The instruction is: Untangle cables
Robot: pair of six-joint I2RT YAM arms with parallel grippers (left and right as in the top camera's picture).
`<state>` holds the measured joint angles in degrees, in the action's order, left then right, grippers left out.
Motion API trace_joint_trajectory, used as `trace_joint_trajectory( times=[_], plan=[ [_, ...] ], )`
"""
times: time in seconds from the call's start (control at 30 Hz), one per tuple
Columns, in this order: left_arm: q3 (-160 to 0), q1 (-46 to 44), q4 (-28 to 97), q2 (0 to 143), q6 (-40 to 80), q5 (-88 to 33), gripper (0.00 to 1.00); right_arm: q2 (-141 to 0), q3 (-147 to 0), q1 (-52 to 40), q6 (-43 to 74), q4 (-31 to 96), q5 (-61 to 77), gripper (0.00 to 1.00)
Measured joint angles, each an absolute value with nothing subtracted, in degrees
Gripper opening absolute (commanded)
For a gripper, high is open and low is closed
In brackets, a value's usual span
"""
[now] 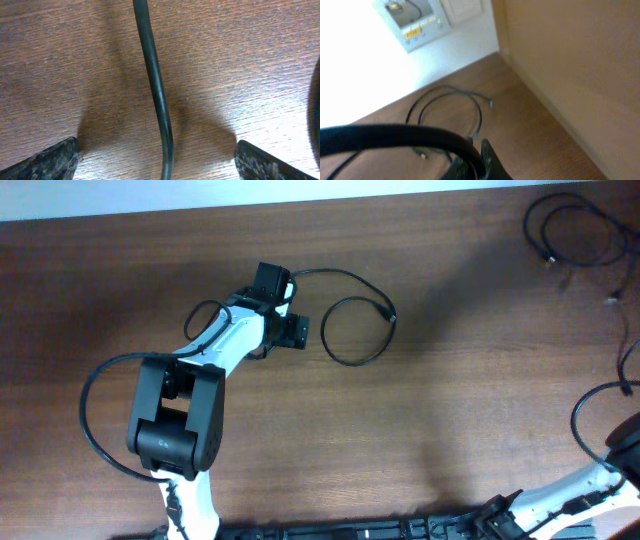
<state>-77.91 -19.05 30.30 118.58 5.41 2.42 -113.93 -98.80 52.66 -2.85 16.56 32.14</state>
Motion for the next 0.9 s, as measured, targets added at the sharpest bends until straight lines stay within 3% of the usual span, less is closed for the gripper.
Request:
trace_joint_trajectory(
  times=[0.1,0.13,0.2,0.23,0.4,0.5,0.53,0.63,0.73,0.9],
  plan=[
    [-77.91,-19.07,30.33,118.58,5.41,2.44,0.99,-118.13,-90.78,53.74,-2.74,9.65,33.78,0.04],
    [-77.91,-19.05,30.3,118.58,5.41,2.44,0.99,-119.7,-88.86,54.37,-2.79,8.49,33.98,0.17],
    [-77.91,-19.07,30.33,118.58,5.41,2.44,0.99,-121.3,-87.9,54.94,-2.24,8.05,34.15,0.9],
    [-77.91,-19.05,30.3,118.58,5.41,2.44,0.99,-121.3,-87.85,55.05,-2.42,7.09,34.41,0.98],
    [-77.91,-19.05,30.33,118.58,5.41,2.44,0.99,-114.93,-87.99,55.09,0.38,9.91,36.27,0.99],
    [-77.91,-19.05,30.3,118.58,5.41,2.44,0.99,-105.67,-89.14,51.96,7.44,25.78,39.83,0.99],
    [-77.91,-19.07,30.15,118.58,5.41,2.44,0.99,-105.19,-89.84,46.19,8.47,33.85,40.6,0.98],
    [-80.16,-18.9,31.92,119.46,4.03,2.13,0.99,-105.38,-89.32,28.95,9.1,42.37,41.93,0.99],
    [-93.38,-17.72,50.24,121.34,0.82,1.56,0.99,-105.51,-89.21,10.28,9.15,40.91,39.57,0.99],
    [-116.92,-4.82,64.03,120.4,0.89,-3.36,0.99,-111.24,-89.14,-16.01,16.58,36.8,20.27,0.99]
  ],
)
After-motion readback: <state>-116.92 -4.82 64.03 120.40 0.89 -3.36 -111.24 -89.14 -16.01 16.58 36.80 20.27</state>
